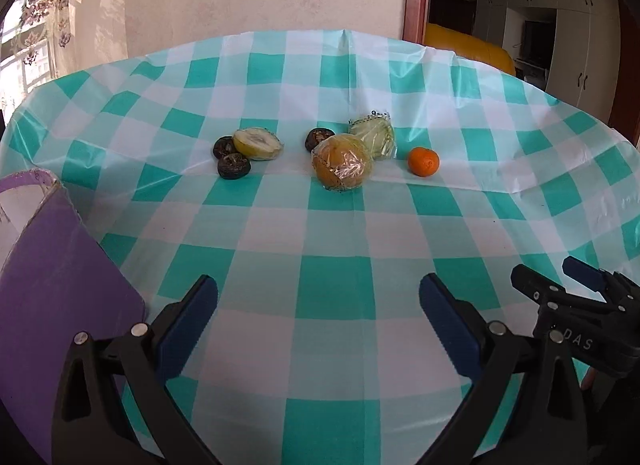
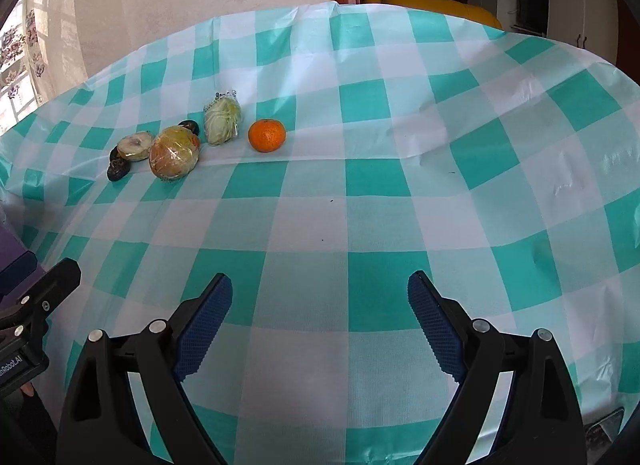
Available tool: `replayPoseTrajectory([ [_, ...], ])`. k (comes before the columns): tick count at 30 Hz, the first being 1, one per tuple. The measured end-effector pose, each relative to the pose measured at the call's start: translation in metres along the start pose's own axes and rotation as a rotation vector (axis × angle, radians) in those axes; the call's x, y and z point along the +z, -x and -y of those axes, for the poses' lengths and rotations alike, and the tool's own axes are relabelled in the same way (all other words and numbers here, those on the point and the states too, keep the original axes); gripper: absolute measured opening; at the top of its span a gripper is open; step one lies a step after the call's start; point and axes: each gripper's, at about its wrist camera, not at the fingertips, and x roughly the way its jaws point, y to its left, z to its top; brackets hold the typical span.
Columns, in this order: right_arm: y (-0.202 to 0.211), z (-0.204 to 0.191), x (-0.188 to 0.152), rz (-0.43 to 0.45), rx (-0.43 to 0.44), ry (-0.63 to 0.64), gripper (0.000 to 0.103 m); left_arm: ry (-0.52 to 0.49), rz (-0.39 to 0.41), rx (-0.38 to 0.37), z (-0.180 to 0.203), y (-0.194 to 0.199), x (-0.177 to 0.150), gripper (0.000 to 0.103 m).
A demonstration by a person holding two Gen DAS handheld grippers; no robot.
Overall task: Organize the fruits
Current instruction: 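Move both grippers back over the remaining fruits on the cloth, then grasp the small tangerine with the right gripper while the left grasps the wrapped pomelo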
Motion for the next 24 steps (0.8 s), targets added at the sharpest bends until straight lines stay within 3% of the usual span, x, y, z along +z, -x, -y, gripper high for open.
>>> replayPoseTrajectory([
  [4,-0.021,-0.004,0.026,0.034,0.01,0.05,0.085,0.093,-0.044,-0.034,-0.007,-0.035,0.014,0.101],
  [11,-0.073,-0.022,0.076,-0.005,0.058,0.12,0.073,0.221,-0.047,-0.074,-0.019,-0.059,0.03,0.101],
  [21,-0.131,-0.044,0.122,-0.074,0.111,0.118,0.063,0.215,-0.071,-0.106,-0.018,-0.098,0.062,0.101],
  [24,-0.14,-0.048,0.125,-0.112,0.077,0.119,0.05,0.208,-0.081,-0.108,-0.013,-0.112,0.072,0.101],
])
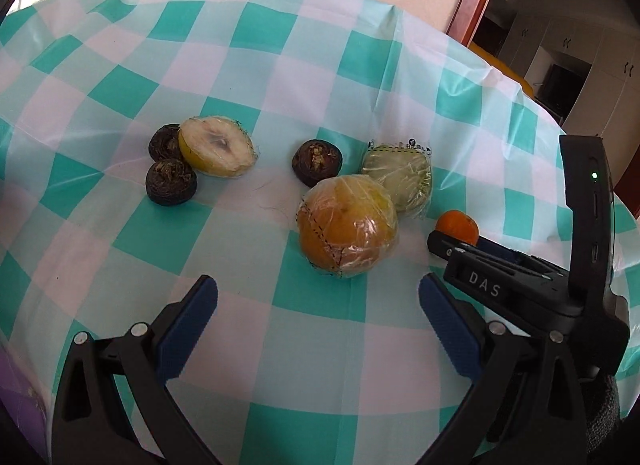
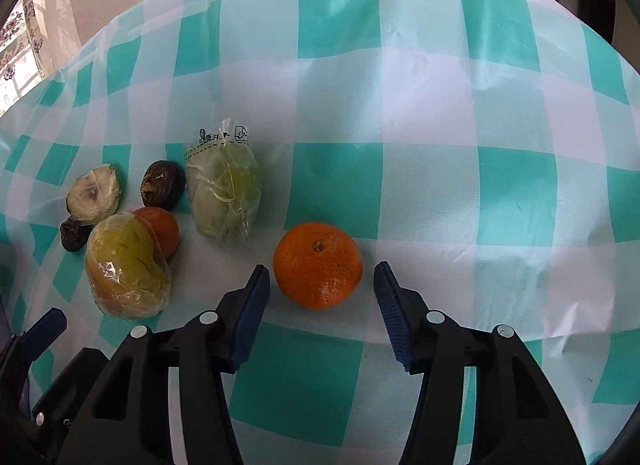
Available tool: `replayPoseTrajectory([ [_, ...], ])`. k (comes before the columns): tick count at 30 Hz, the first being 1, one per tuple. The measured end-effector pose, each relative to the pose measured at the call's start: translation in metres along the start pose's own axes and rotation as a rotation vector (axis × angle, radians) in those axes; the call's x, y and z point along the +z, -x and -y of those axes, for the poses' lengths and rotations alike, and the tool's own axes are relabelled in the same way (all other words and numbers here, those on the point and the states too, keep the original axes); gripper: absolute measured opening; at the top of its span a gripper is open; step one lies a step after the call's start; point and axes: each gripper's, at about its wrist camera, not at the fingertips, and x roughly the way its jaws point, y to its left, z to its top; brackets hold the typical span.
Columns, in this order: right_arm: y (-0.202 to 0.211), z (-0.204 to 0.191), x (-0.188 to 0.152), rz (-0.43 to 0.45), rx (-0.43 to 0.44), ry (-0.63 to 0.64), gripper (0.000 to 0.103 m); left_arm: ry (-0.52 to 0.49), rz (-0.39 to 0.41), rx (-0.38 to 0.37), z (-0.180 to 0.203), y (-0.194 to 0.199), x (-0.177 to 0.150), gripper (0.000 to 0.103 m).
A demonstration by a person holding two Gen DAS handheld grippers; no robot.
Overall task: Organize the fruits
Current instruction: 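Grasp the small tangerine with the right gripper while the left grasps the wrapped pomelo, then carry the wrapped pomelo to the purple box while the right gripper carries the tangerine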
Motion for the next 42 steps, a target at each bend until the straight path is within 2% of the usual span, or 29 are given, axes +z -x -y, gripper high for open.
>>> replayPoseTrajectory([
  [2,0.002,0.001,-0.001,0.006,-0.009,-0.013,0.041,0.006,-0.007,-0.006,0.001,-0.008,0.007,0.101],
  [5,0.009,0.025,-0.006,0.035,0.084,-0.147,0.04,0.023,-0.028,0.013,0.002,-0.022,0.017,0.101],
  [8,0.012,0.054,-0.013,0.071,0.171,-0.31,0.04,0.0,-0.039,0.042,0.012,-0.035,0.026,0.101],
  [12,0.015,0.054,-0.015,0.082,0.167,-0.331,0.04,-0.053,-0.083,0.106,0.03,-0.057,0.035,0.101],
  [13,0.016,0.052,-0.015,0.082,0.165,-0.33,0.04,-0.049,-0.1,0.127,0.031,-0.062,0.037,0.099],
  [15,0.016,0.052,-0.015,0.084,0.168,-0.336,0.04,-0.046,-0.085,0.17,0.033,-0.064,0.04,0.089],
  [16,0.016,0.05,-0.015,0.083,0.165,-0.338,0.04,-0.049,-0.082,0.194,0.035,-0.064,0.041,0.078],
  [17,0.016,0.048,-0.014,0.083,0.163,-0.336,0.04,-0.054,-0.078,0.186,0.036,-0.063,0.041,0.069],
  [19,0.016,0.047,-0.013,0.08,0.165,-0.329,0.04,-0.038,-0.068,0.159,0.033,-0.061,0.043,0.063],
  [22,0.014,0.051,-0.012,0.079,0.168,-0.33,0.04,0.005,-0.051,0.107,0.025,-0.057,0.045,0.063],
  [30,0.012,0.053,-0.014,0.076,0.168,-0.331,0.04,0.043,-0.006,0.048,0.013,-0.046,0.047,0.063],
  [34,0.016,0.054,-0.015,0.101,0.201,-0.33,0.04,0.06,0.016,0.03,0.007,-0.036,0.045,0.063],
  [38,0.021,0.057,-0.018,0.129,0.212,-0.343,0.04,0.09,0.023,0.027,0.003,-0.019,0.029,0.063],
  [42,0.029,0.049,-0.026,0.117,0.227,-0.312,0.04,0.168,0.008,0.004,-0.011,0.005,0.007,0.063],
])
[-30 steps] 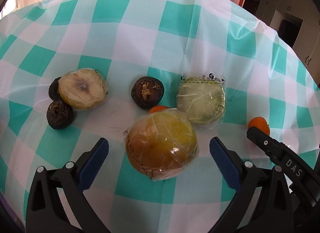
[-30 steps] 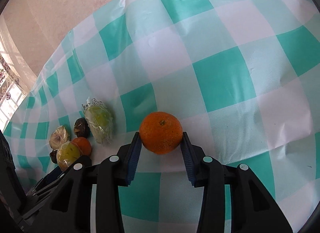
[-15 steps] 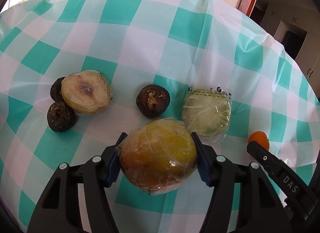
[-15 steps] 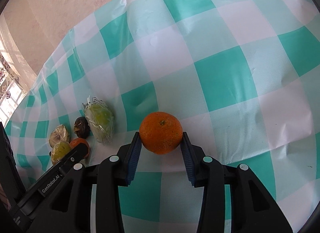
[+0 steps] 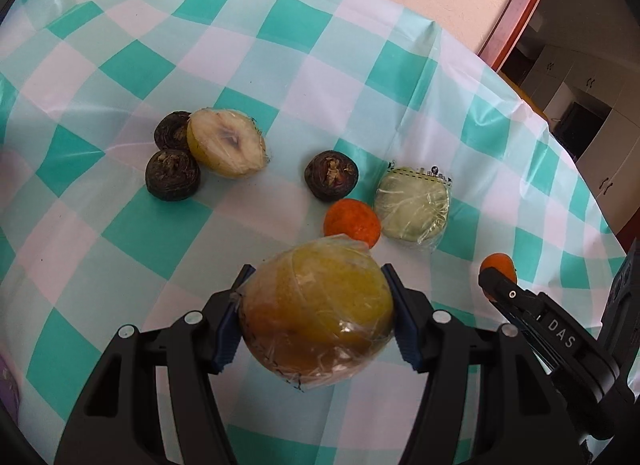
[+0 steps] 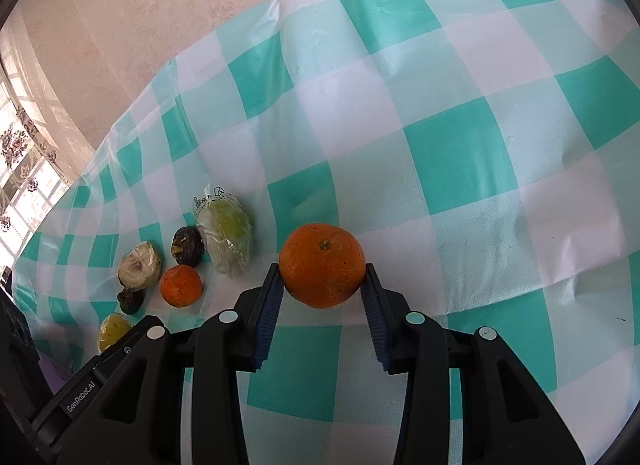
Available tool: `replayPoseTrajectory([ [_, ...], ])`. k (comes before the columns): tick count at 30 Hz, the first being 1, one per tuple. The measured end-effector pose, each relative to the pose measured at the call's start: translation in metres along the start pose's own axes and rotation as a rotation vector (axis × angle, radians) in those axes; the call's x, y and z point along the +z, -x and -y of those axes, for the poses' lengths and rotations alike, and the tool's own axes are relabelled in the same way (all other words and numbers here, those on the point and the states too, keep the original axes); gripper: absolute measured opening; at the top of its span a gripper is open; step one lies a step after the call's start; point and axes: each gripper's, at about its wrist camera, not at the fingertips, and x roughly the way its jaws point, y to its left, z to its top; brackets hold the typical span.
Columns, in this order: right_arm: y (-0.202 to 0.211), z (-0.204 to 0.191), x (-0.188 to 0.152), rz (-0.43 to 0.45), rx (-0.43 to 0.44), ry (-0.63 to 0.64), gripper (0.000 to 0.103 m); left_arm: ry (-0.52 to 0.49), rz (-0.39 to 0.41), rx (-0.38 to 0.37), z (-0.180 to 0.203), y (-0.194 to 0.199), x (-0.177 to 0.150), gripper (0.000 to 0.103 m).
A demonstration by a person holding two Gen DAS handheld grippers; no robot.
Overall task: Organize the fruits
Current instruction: 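Carry the wrapped pomelo to the purple box while the right gripper carries the tangerine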
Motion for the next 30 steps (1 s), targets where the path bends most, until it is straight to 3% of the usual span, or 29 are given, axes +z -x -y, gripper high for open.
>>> replayPoseTrajectory([
  [5,0.023,-0.009,-0.03,-0.002,0.044,-0.013,0.04,0.062,0.002,-0.028,-0.029,0.024,-0.031,0.063],
  [11,0.056,-0.021,-0.072,-0.008,0.055,0.013,0.04,0.047,0.009,-0.032,-0.04,0.055,-0.06,0.063],
  [22,0.114,-0.029,-0.141,-0.013,0.041,0.003,0.04,-0.094,0.024,-0.059,-0.049,0.114,-0.108,0.063],
  [30,0.142,-0.038,-0.174,-0.031,0.044,0.069,0.04,-0.168,0.026,-0.088,-0.054,0.144,-0.135,0.063],
])
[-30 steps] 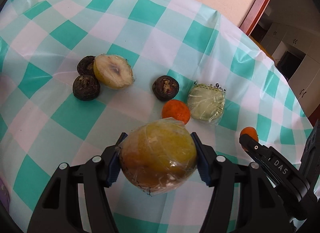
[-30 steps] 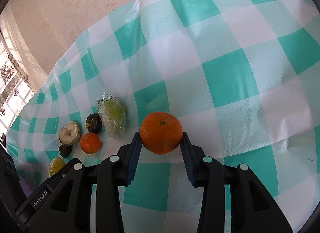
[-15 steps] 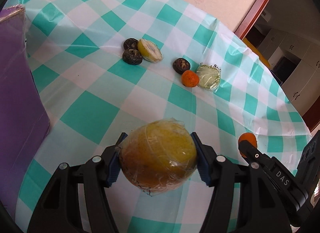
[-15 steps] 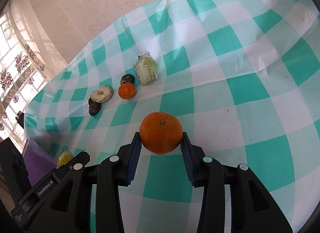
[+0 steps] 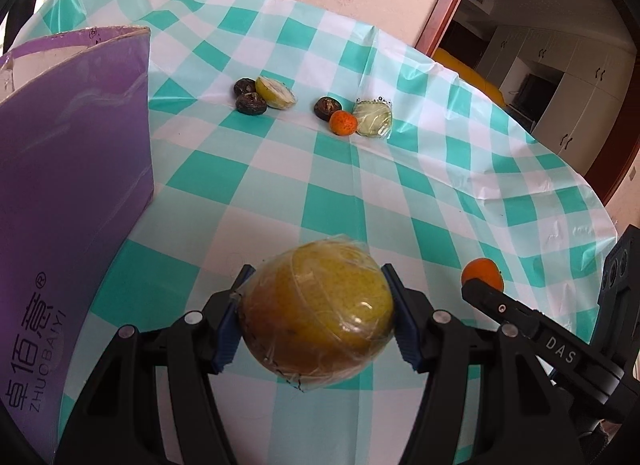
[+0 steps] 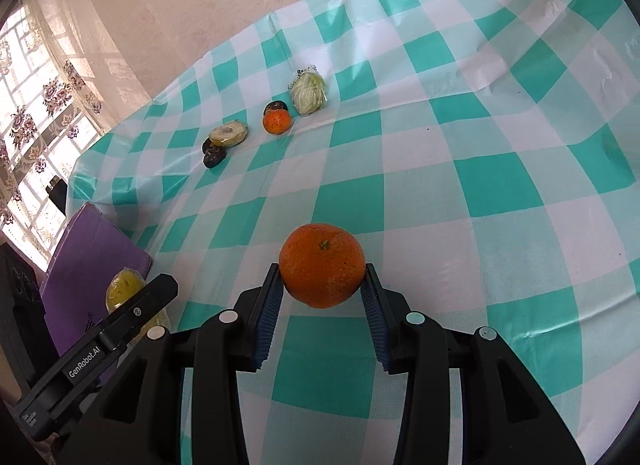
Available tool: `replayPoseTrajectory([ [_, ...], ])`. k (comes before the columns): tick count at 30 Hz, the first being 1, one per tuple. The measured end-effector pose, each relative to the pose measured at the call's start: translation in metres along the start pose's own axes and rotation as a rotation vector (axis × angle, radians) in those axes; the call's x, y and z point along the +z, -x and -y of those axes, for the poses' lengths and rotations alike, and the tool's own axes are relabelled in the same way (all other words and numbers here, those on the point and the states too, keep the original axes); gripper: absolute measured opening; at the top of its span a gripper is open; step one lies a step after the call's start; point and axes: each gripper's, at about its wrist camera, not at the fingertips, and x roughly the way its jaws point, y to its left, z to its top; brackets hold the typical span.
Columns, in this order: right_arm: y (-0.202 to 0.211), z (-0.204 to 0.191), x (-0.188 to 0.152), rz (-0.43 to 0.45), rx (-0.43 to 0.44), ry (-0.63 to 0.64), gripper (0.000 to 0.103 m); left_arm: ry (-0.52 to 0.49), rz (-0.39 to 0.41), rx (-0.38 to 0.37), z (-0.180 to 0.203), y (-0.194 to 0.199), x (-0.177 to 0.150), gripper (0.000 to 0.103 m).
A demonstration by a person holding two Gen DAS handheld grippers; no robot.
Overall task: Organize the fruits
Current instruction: 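Carry the wrapped pomelo to the purple box while the right gripper carries the tangerine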
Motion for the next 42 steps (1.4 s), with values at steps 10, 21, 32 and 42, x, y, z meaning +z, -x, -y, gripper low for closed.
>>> replayPoseTrajectory([
  [10,0.019,-0.021,-0.029,-0.004,-0.011,0.067,0.04,-0.079,0.023,-0.01,0.005,0.025,-0.021,0.063],
  [21,0.027,-0.04,-0.043,0.001,0.008,0.115,0.04,-0.084,0.128,0.005,0.0,0.06,-0.036,0.063],
  [32,0.054,-0.098,-0.047,0.089,0.114,0.219,0.04,-0.167,0.337,0.104,0.01,0.154,-0.03,0.063],
  [42,0.083,-0.184,-0.05,0.157,0.208,0.419,0.04,-0.12,0.464,0.281,-0.038,0.233,-0.013,0.063],
])
